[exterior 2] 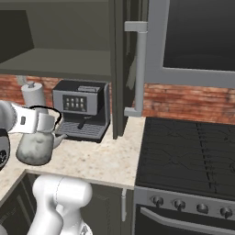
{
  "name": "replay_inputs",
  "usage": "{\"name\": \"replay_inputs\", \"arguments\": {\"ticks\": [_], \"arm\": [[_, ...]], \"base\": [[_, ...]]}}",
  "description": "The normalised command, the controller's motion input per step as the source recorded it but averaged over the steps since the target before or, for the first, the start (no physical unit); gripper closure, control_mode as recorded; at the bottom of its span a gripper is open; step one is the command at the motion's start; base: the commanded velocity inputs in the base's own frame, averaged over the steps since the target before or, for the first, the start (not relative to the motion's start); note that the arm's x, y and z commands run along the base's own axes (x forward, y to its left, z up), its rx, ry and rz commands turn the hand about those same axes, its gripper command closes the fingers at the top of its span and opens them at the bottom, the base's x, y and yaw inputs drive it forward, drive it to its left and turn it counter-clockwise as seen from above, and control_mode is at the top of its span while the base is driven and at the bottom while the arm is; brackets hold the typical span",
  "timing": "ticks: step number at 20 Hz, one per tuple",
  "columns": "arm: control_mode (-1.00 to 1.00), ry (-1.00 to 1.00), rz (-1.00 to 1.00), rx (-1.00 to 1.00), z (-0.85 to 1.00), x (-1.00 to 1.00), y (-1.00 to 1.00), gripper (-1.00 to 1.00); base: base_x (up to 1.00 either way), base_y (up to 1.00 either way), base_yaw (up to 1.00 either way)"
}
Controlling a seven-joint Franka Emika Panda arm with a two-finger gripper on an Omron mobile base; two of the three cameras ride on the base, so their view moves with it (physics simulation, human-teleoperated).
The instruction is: Open the cabinet, pick the kettle from the cabinet, and place it in the sink.
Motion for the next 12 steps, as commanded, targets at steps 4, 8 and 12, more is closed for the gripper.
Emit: {"name": "replay_inputs", "arguments": {"ticks": [4, 8, 12], "arm": [[1.00, 0.00, 0.00, 0.00, 0.00, 0.00, 0.00, 1.00], [1.00, 0.00, 0.00, 0.00, 0.00, 0.00, 0.00, 1.00], [1.00, 0.00, 0.00, 0.00, 0.00, 0.00, 0.00, 1.00]], "base": [[-0.49, -0.10, 0.00], [-0.52, -0.03, 0.00], [-0.50, 0.00, 0.00]]}}
